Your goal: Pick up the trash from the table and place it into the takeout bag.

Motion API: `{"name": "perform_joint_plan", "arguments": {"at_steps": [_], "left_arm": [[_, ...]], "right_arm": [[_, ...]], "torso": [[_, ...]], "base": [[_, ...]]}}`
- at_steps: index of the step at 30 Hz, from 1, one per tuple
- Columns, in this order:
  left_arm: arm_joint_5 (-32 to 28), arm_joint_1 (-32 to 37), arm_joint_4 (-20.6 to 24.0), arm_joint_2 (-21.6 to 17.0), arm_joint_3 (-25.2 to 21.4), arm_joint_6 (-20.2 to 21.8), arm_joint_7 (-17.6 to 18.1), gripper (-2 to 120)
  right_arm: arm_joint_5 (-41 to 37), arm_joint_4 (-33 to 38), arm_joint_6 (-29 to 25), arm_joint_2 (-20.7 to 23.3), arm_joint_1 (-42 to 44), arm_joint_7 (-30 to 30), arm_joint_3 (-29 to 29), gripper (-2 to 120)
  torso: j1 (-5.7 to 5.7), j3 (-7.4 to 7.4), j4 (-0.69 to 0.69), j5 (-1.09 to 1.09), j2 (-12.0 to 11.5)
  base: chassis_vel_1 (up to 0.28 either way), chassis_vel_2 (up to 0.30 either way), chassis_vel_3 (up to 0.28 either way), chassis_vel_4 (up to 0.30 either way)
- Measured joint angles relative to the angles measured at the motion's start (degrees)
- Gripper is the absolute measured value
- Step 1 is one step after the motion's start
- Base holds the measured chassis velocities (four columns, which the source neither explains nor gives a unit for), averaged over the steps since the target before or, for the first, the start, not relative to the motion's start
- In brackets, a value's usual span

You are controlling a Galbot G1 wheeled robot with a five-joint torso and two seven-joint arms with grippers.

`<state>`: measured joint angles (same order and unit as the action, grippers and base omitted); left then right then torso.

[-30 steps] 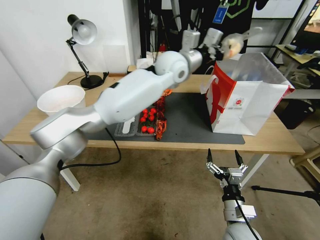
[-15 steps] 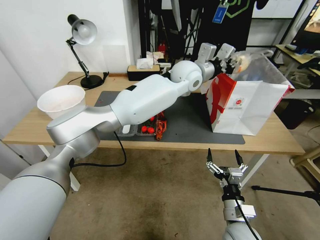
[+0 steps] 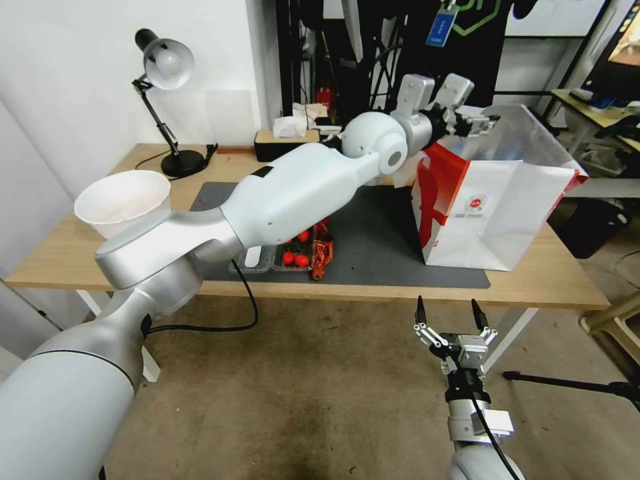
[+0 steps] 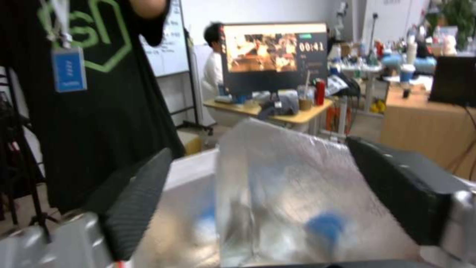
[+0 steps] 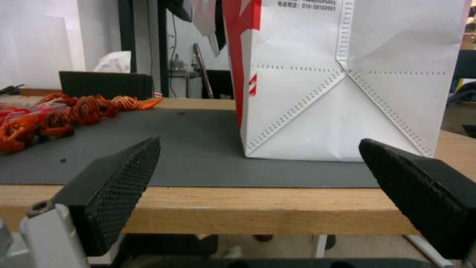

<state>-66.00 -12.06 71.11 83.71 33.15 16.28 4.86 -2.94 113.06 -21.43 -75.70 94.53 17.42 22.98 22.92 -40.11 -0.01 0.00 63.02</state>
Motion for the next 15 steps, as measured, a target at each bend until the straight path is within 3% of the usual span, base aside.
{"name": "perform_joint_plan", "arguments": {"at_steps": [8,14,15], "left_arm": [[0.27,2.62,4.46,-5.69,-4.79,-0.55,1.39,100],[1.30,8.66,12.02,-16.59,-11.14,-0.63,2.22,100],[1.30,8.66,12.02,-16.59,-11.14,-0.63,2.22,100]], "right_arm": [[0.00,0.00,0.08,0.04,-0.16,0.00,-0.03,100],[0.00,0.19,0.14,0.07,-0.19,-0.01,-0.09,100],[0.00,0.19,0.14,0.07,-0.19,-0.01,-0.09,100]], "torso": [[0.00,0.00,0.01,-0.01,0.00],[0.00,0.00,0.02,-0.03,0.00],[0.00,0.00,0.02,-0.03,0.00]], "base": [[0.000,0.000,0.000,0.000],[0.000,0.000,0.000,0.000],[0.000,0.000,0.000,0.000]]}}
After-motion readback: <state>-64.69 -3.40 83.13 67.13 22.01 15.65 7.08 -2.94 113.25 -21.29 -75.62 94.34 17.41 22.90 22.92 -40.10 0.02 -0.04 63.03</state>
